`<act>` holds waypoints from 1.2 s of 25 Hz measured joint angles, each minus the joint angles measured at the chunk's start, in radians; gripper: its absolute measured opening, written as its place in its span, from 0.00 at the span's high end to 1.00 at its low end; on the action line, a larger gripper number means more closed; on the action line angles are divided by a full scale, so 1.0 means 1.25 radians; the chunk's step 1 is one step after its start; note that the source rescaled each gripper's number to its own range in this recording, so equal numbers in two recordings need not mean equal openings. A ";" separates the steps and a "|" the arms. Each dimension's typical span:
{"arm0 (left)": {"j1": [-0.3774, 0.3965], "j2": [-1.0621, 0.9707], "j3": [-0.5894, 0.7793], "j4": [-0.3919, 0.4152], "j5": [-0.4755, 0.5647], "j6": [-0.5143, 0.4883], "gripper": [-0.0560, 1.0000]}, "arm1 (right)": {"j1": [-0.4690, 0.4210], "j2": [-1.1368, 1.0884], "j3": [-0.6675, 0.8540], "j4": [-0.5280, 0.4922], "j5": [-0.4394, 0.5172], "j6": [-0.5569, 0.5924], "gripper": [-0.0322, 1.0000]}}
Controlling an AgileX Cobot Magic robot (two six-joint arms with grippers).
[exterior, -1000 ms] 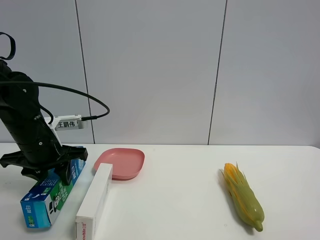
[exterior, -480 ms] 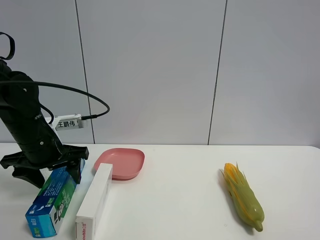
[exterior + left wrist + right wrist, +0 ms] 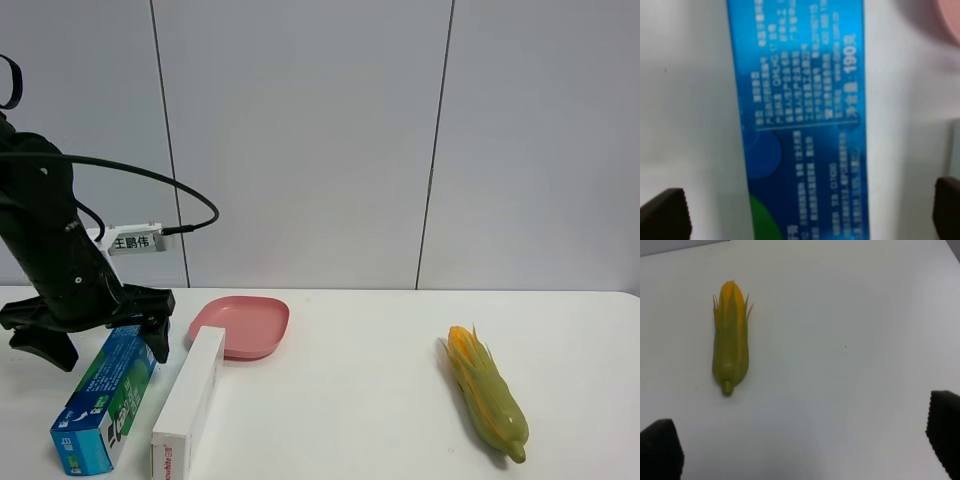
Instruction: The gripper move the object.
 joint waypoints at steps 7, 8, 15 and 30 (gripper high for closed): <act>0.000 -0.117 0.000 0.002 0.001 0.017 0.01 | 0.000 0.000 0.000 0.000 0.000 0.000 0.00; 0.000 -0.134 0.000 0.002 0.002 0.017 0.01 | 0.000 0.000 0.000 0.000 0.000 0.000 0.00; 0.000 -0.259 0.000 0.023 0.019 0.030 0.01 | 0.000 0.000 0.000 0.000 0.000 0.000 0.00; 0.134 -0.444 0.000 0.152 0.117 0.157 0.01 | 0.000 0.000 0.000 0.000 0.000 0.000 0.00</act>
